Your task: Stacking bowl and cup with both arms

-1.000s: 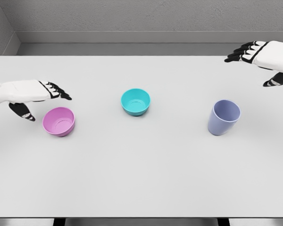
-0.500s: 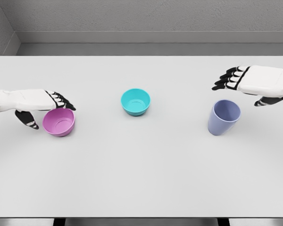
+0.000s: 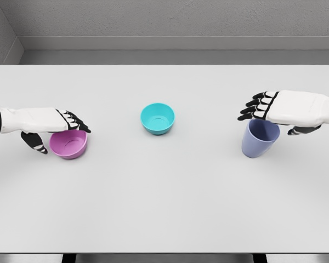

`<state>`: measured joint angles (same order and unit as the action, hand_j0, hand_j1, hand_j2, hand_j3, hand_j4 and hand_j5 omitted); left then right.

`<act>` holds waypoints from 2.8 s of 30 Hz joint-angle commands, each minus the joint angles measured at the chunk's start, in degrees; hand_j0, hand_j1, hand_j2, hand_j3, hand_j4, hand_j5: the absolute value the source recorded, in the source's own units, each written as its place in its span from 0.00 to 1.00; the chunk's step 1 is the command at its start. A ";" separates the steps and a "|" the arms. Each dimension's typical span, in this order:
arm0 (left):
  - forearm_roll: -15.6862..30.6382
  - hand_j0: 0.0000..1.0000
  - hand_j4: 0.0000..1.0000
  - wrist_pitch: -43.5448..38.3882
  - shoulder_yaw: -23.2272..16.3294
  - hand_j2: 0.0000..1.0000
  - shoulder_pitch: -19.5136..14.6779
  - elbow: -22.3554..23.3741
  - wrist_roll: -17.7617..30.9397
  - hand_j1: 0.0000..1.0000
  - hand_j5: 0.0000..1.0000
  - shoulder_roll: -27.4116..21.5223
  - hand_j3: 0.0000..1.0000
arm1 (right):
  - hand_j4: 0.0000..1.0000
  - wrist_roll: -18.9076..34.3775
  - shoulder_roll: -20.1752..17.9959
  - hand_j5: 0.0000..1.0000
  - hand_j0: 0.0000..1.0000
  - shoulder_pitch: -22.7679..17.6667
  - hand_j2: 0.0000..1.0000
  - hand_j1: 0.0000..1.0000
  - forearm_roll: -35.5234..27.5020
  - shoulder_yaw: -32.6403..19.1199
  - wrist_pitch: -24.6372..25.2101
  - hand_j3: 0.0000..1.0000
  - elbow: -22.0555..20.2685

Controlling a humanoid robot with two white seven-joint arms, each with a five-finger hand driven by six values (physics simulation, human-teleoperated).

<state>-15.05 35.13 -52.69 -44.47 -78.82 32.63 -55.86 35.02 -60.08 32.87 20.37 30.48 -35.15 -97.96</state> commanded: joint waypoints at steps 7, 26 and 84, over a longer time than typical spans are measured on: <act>0.20 1.00 1.00 -0.13 -0.31 1.00 0.00 -0.02 0.07 1.00 1.00 0.84 1.00 | 1.00 -0.02 -0.13 1.00 1.00 -0.44 1.00 1.00 0.72 0.46 0.15 1.00 -0.30; -0.77 1.00 1.00 -0.13 -0.92 1.00 0.35 0.07 0.07 1.00 1.00 1.37 1.00 | 1.00 -0.02 -0.04 1.00 1.00 -0.44 1.00 1.00 1.60 0.37 0.15 1.00 -0.30; -2.70 0.49 0.49 -0.13 -0.83 0.49 -10.72 0.59 0.77 0.49 0.49 20.52 0.49 | 1.00 -0.02 0.49 1.00 1.00 -1.05 1.00 1.00 2.74 0.55 0.15 1.00 0.32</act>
<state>-18.17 35.26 -53.59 -55.28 -78.28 33.47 -37.08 35.02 -59.57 31.82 23.26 31.01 -35.15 -97.64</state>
